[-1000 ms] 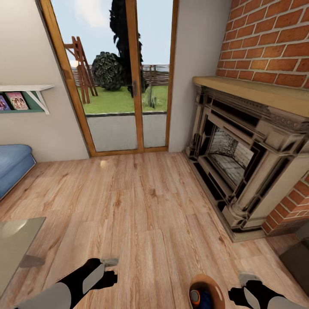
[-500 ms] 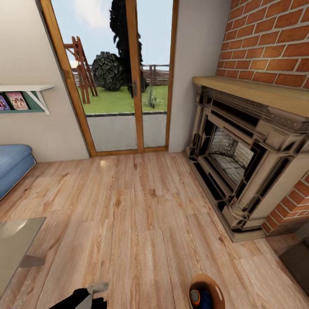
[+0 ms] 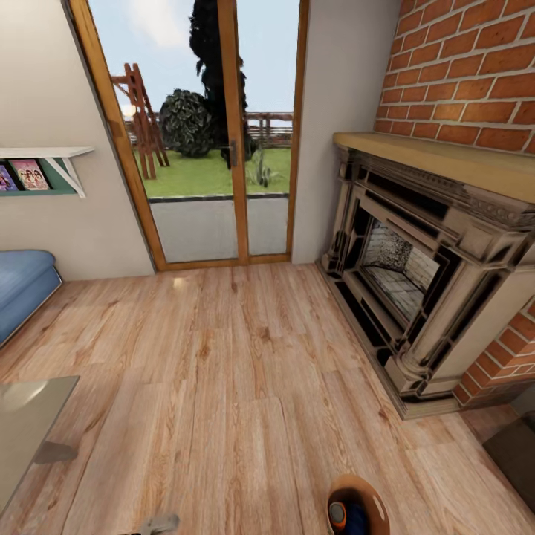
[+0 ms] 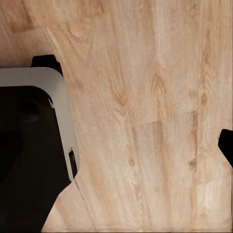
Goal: Put the three can of soda from the living room inside the tash can in the kitchen.
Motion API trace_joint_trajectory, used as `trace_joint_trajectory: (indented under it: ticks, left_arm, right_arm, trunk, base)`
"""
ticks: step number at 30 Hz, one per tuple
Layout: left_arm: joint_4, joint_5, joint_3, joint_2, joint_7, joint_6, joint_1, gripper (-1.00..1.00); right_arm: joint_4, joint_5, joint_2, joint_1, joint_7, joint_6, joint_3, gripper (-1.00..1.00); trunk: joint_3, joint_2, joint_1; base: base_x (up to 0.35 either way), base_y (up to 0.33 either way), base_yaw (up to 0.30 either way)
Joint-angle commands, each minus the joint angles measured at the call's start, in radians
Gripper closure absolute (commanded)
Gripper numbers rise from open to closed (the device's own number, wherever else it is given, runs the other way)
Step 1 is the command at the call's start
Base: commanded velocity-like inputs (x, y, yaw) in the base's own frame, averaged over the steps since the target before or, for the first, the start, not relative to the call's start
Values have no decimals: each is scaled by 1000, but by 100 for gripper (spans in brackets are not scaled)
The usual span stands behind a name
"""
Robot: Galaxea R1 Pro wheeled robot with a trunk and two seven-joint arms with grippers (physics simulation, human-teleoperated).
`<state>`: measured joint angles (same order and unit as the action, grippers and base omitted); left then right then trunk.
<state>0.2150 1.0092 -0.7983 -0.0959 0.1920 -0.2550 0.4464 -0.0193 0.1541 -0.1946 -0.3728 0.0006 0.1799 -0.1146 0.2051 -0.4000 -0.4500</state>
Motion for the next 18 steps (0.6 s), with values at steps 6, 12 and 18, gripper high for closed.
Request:
trace_joint_trajectory:
  ticks: [6, 12, 18]
  left_arm:
    - [-1, 3, 1, -2, 3, 9, -29, -100]
    - [-1, 3, 1, -3, 3, 11, -55, -100]
    - [-1, 4, 1, 0, 3, 11, -118, -100]
  right_arm:
    - [34, -7, -2, 5, 2, 1, -1, -100]
    - [48, -8, 0, 21, 2, 1, -2, -100]
    - [57, -2, 6, 37, 2, 1, -4, -100]
  trunk:
    - [0, 0, 0]
    - [0, 0, 0]
    - [0, 0, 0]
  base:
    - [0, 0, 0]
    - [0, 0, 0]
    - [0, 0, 0]
